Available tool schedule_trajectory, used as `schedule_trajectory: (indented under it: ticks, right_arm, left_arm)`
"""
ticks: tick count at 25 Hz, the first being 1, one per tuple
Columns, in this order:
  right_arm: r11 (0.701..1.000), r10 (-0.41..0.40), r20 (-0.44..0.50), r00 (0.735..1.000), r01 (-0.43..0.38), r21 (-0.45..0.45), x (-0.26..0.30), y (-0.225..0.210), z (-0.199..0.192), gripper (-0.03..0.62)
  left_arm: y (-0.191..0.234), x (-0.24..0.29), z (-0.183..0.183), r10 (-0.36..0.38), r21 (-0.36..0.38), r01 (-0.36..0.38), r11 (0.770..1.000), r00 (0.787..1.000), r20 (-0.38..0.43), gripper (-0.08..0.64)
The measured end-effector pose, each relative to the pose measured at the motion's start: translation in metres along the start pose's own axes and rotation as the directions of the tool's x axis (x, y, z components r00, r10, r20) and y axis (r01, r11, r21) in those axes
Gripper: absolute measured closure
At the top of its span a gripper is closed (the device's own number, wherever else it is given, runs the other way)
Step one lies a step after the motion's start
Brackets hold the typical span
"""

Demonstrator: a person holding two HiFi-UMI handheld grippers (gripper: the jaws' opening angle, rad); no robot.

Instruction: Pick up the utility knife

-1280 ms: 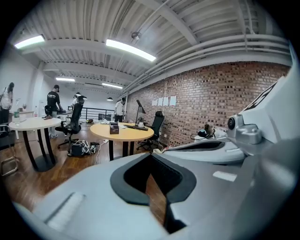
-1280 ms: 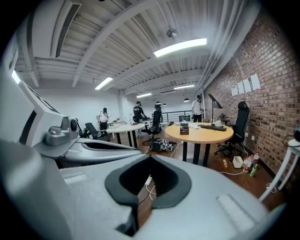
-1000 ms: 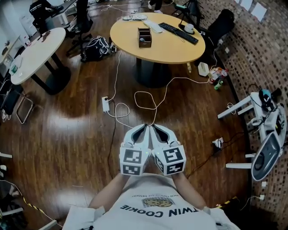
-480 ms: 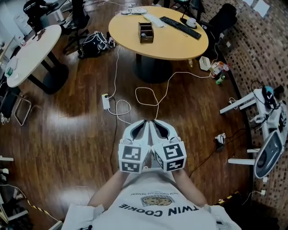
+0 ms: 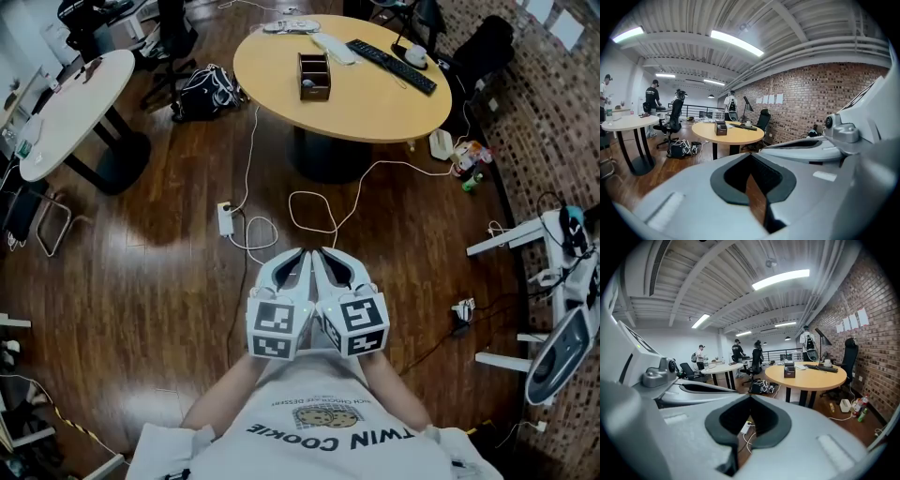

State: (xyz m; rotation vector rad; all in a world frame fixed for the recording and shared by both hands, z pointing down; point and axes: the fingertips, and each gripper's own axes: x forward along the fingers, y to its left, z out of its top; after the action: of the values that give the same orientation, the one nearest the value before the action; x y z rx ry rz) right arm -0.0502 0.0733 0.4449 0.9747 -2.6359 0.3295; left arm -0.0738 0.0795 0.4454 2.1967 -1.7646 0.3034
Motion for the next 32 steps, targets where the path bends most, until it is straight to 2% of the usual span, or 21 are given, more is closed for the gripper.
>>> schedule_trajectory:
  ticks: [11, 18, 23, 32]
  right_arm:
    - [0.997, 0.077, -0.012, 0.997, -0.076, 0.019, 0.058, -0.100, 0.029, 0.591]
    - [0.995, 0.097, 0.015, 0.995, -0.097, 0.020, 0.073, -0.160, 0.051, 0.591]
    - [0.993, 0.114, 0.029, 0.993, -0.115, 0.017, 0.085, -0.184, 0.062, 0.591]
    - [0.993, 0.120, 0.039, 0.992, -0.120, 0.009, 0.120, -0.207, 0.076, 0.591]
  left_arm:
    - [0.004, 0.110, 0.037, 0.068, -0.010, -0.068, 0.998, 0.997, -0.035, 0.552]
    - [-0.007, 0.167, 0.067, 0.100, 0.010, -0.100, 0.995, 0.995, -0.023, 0.552]
    - [-0.010, 0.190, 0.086, 0.122, 0.045, -0.122, 0.992, 0.993, -0.003, 0.552]
    - [0.013, 0.223, 0.105, 0.145, 0.040, -0.145, 0.989, 0.989, 0.022, 0.552]
